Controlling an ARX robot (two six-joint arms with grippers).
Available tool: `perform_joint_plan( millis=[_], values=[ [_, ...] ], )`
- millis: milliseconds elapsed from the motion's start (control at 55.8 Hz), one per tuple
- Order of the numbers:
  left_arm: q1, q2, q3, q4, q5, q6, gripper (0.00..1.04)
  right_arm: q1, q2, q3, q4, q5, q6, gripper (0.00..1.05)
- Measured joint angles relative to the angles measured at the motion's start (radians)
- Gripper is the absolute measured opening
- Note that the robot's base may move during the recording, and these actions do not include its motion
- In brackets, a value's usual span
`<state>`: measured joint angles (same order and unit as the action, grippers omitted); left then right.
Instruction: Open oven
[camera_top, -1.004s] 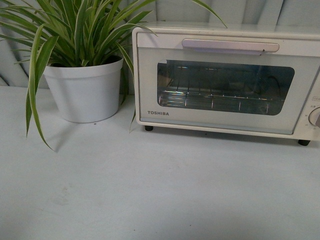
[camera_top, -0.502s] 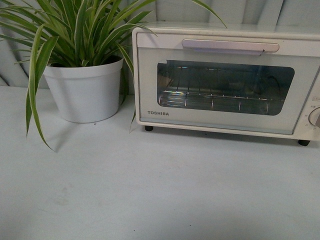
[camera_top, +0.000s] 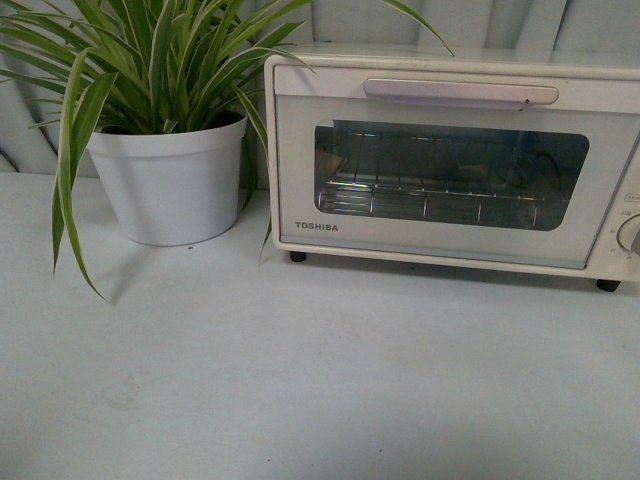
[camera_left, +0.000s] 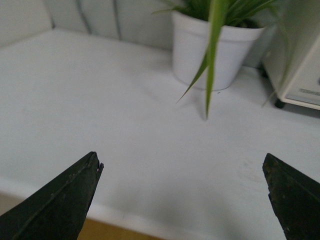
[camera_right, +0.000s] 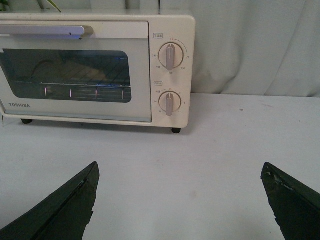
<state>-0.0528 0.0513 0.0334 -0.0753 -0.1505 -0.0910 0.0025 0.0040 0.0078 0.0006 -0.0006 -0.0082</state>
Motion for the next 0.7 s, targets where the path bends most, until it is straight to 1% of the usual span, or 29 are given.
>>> perform_joint_plan(
  millis=[18, 54, 143, 251, 341, 413, 484, 538, 628, 700],
  values=[
    [-0.012, 0.021, 0.002, -0.004, -0.027, -0.040, 0.98, 0.000, 0.000, 0.000, 0.000, 0.000, 0.000, 0.95],
    [-0.027, 0.052, 0.005, -0.005, -0.040, -0.079, 0.98, 0.000, 0.000, 0.000, 0.000, 0.001, 0.000, 0.95],
    [-0.071, 0.141, 0.025, 0.020, -0.039, -0.212, 0.98, 0.000, 0.000, 0.000, 0.000, 0.000, 0.000, 0.95],
    [-0.133, 0.281, 0.064, 0.100, -0.019, -0.360, 0.98, 0.000, 0.000, 0.000, 0.000, 0.000, 0.000, 0.95],
    [-0.232, 0.528, 0.121, 0.264, -0.010, -0.553, 0.98, 0.000, 0.000, 0.000, 0.000, 0.000, 0.000, 0.95],
    [-0.303, 0.720, 0.174, 0.378, 0.008, -0.662, 0.98, 0.000, 0.000, 0.000, 0.000, 0.000, 0.000, 0.95],
    [-0.347, 0.866, 0.216, 0.460, 0.022, -0.731, 0.98, 0.000, 0.000, 0.000, 0.000, 0.000, 0.000, 0.95],
    [-0.383, 1.026, 0.267, 0.544, 0.035, -0.796, 0.98, 0.000, 0.000, 0.000, 0.000, 0.000, 0.000, 0.95],
    [-0.426, 1.225, 0.358, 0.612, 0.043, -0.866, 0.98, 0.000, 0.000, 0.000, 0.000, 0.000, 0.000, 0.95],
    [-0.454, 1.325, 0.422, 0.628, 0.048, -0.890, 0.98, 0.000, 0.000, 0.000, 0.000, 0.000, 0.000, 0.95]
  ],
)
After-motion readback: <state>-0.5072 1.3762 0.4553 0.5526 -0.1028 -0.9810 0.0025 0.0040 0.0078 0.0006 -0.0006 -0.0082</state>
